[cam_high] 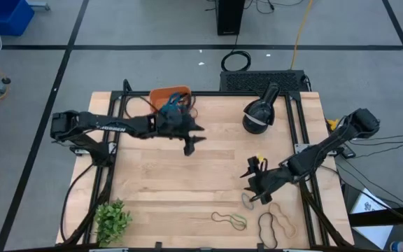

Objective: Pick and place rubber bands into bin
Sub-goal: Put the blue rubber band into the orange container

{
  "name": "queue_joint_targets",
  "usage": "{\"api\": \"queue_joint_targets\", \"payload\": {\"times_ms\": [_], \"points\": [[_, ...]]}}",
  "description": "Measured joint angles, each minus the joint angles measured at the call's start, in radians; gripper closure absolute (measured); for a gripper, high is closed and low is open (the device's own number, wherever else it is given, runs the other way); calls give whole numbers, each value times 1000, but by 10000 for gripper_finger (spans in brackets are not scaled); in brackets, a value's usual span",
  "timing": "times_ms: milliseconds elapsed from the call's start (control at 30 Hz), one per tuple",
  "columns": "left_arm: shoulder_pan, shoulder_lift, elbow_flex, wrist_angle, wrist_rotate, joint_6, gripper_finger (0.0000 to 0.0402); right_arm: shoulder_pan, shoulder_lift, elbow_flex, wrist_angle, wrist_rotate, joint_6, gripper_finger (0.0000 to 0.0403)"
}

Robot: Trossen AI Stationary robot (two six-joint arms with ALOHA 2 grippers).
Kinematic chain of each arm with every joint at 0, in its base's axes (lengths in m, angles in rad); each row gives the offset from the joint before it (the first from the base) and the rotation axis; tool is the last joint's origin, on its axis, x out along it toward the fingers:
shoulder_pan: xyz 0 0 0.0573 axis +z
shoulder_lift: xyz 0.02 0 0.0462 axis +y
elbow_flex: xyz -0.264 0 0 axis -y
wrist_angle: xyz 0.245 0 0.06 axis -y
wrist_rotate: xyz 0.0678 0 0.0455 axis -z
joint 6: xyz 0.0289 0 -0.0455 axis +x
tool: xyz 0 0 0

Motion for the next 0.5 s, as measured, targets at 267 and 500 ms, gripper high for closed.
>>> {"api": "queue_joint_targets", "payload": {"times_ms": [267, 500], "points": [[-110, 0, 0, -3, -56, -12, 210, 9, 183, 3, 14, -120, 115, 181], [-146, 0, 0, -1, -74, -14, 210, 10, 269, 3, 127, -141, 171, 219]]}}
